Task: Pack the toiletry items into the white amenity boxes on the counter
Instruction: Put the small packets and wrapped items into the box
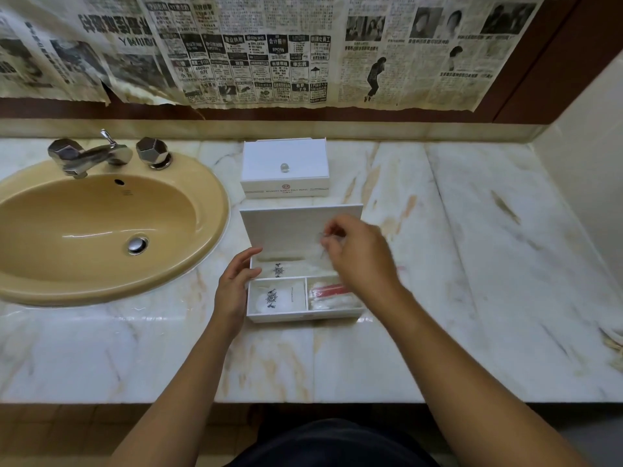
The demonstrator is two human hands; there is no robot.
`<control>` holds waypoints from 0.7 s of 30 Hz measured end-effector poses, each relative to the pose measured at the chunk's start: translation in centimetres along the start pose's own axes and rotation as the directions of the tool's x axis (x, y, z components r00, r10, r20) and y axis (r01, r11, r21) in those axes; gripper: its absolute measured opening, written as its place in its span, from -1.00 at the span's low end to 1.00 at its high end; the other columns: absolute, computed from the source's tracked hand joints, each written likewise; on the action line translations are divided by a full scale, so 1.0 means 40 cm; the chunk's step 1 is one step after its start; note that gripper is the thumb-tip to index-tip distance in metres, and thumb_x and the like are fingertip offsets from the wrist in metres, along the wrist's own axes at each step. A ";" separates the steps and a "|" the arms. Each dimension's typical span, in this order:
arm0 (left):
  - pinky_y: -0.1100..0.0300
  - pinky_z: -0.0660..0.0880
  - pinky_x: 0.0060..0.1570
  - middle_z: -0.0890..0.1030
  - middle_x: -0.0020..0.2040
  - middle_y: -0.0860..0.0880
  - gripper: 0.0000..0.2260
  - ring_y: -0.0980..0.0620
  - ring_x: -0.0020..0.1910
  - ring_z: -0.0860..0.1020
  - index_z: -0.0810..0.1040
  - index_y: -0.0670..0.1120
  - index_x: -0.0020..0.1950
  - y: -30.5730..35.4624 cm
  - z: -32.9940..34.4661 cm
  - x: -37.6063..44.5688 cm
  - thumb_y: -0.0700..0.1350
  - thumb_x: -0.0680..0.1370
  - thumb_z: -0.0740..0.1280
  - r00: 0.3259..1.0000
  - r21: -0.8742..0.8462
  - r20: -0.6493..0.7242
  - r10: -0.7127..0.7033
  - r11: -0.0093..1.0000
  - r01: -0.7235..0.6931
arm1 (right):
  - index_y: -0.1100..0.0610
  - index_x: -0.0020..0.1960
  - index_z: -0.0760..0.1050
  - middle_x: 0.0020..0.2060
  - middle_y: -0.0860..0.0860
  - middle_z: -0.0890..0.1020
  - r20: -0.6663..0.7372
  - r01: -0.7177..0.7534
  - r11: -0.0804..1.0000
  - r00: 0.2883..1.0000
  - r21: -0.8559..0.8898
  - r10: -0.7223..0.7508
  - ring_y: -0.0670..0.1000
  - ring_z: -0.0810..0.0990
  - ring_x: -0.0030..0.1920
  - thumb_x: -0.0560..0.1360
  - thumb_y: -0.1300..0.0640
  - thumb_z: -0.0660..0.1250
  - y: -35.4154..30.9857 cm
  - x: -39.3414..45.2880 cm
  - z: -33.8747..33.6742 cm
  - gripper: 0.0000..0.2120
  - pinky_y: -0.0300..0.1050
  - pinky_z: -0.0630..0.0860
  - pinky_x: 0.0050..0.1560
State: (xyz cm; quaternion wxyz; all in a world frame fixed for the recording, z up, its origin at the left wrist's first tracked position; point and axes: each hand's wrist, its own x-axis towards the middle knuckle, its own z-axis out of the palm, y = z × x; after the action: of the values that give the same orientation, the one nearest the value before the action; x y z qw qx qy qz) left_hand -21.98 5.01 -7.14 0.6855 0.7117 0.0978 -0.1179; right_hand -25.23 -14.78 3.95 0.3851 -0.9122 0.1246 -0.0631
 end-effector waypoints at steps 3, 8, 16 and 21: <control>0.19 0.36 0.27 0.61 0.06 0.12 -0.64 0.15 0.20 0.51 0.63 0.15 0.11 0.000 0.001 0.000 -0.28 0.51 0.27 1.000 0.004 -0.009 -0.009 1.000 0.009 | 0.05 -0.15 0.55 -0.23 -0.01 0.65 0.187 0.024 0.998 0.982 0.066 -0.036 0.07 0.59 -0.20 0.48 0.14 0.35 -0.043 -0.033 0.079 -0.96 -0.04 0.56 -0.15; 0.19 0.43 0.19 0.61 0.17 -0.01 -0.61 0.04 0.24 0.52 0.62 0.13 0.11 0.007 0.003 -0.003 -0.31 0.52 0.21 1.000 0.009 -0.022 0.010 1.000 -0.009 | 0.12 -0.09 0.53 -0.19 0.09 0.63 0.322 0.137 0.990 0.937 0.018 -0.135 0.13 0.57 -0.15 0.53 0.12 0.33 -0.062 -0.050 0.182 -0.93 -0.04 0.53 -0.13; 0.37 0.42 0.09 0.55 0.26 0.02 -0.60 0.19 0.30 0.43 0.59 0.05 0.17 0.021 0.012 -0.015 -0.36 0.54 0.15 1.000 -0.035 -0.016 0.008 0.999 -0.009 | 0.15 -0.07 0.52 -0.11 0.15 0.61 0.448 0.104 0.994 0.891 -0.045 -0.073 0.18 0.55 -0.03 0.53 0.25 0.26 -0.039 -0.051 0.254 -0.93 -0.08 0.43 -0.11; 0.25 0.48 0.17 0.57 0.19 0.10 -0.62 0.12 0.32 0.46 0.61 0.09 0.13 0.013 0.006 -0.009 -0.34 0.56 0.19 1.000 -0.061 -0.007 -0.011 0.998 0.010 | 0.12 0.25 0.52 0.10 0.17 0.61 0.507 0.195 0.978 0.852 -0.075 -0.131 0.17 0.53 0.14 0.54 0.32 0.25 -0.051 -0.061 0.232 -0.68 -0.07 0.45 0.08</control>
State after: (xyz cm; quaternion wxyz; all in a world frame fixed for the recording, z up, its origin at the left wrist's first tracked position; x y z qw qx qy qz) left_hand -22.18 4.76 -6.56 0.7060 0.6903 0.1075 -0.1161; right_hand -25.24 -6.35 -1.10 0.3400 -0.9268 -0.0534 0.1504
